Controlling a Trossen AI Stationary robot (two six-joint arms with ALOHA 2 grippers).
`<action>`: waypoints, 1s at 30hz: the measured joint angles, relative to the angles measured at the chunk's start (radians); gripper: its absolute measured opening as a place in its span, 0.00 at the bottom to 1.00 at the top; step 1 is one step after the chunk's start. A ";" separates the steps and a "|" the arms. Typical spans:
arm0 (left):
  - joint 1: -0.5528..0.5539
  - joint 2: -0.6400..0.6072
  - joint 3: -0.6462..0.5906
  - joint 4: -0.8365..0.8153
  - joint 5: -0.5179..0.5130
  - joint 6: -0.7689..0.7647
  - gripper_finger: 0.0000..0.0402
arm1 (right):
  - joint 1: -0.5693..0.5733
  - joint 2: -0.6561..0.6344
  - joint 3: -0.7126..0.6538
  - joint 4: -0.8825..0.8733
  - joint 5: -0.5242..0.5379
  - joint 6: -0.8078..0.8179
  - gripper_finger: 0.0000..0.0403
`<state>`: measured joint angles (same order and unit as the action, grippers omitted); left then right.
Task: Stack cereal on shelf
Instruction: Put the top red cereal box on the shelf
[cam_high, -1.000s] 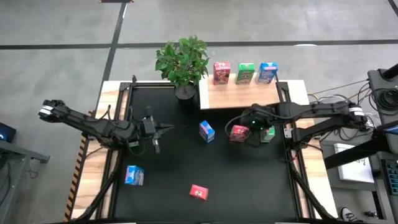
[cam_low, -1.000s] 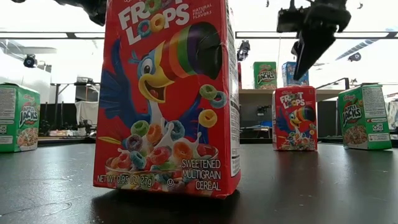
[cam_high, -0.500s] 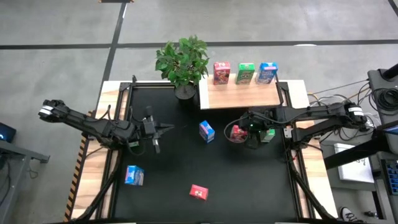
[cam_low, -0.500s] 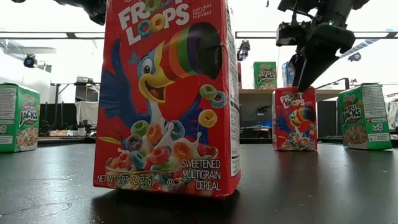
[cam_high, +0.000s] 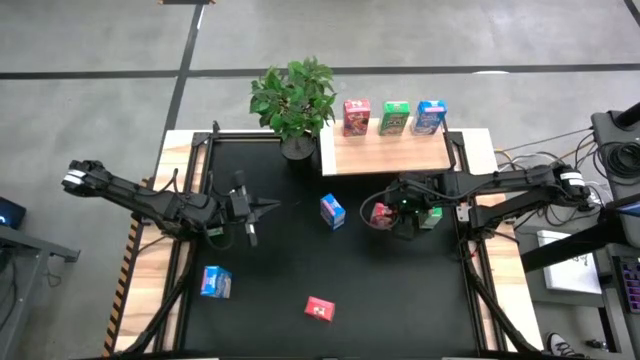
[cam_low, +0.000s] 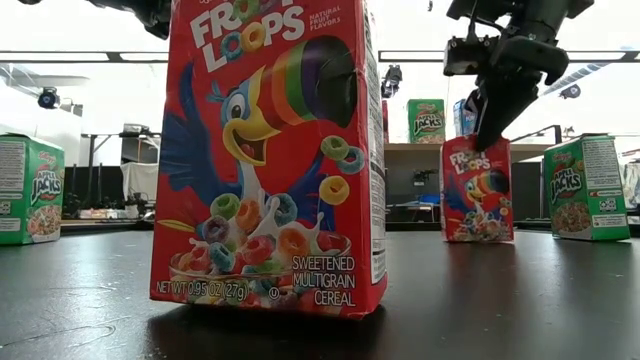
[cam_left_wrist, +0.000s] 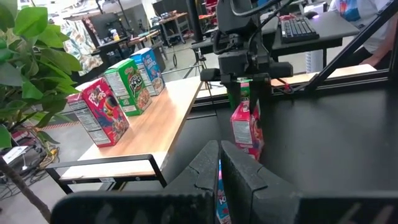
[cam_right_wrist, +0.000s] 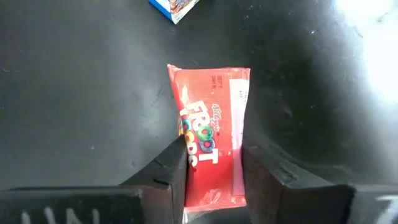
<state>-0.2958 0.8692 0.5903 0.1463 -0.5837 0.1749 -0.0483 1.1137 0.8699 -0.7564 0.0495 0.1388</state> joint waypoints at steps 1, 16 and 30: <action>0.000 0.000 0.000 0.000 0.000 0.002 0.00 | 0.000 0.000 0.013 -0.005 -0.010 0.008 0.26; 0.000 0.000 0.000 0.003 0.000 0.040 0.00 | -0.105 0.002 0.505 -0.170 0.038 0.067 0.26; 0.000 0.000 0.000 0.003 0.000 0.049 0.00 | -0.334 0.286 0.825 -0.354 0.041 -0.243 0.26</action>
<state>-0.2958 0.8692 0.5903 0.1493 -0.5838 0.2237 -0.3822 1.3993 1.6944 -1.1101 0.0902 -0.1046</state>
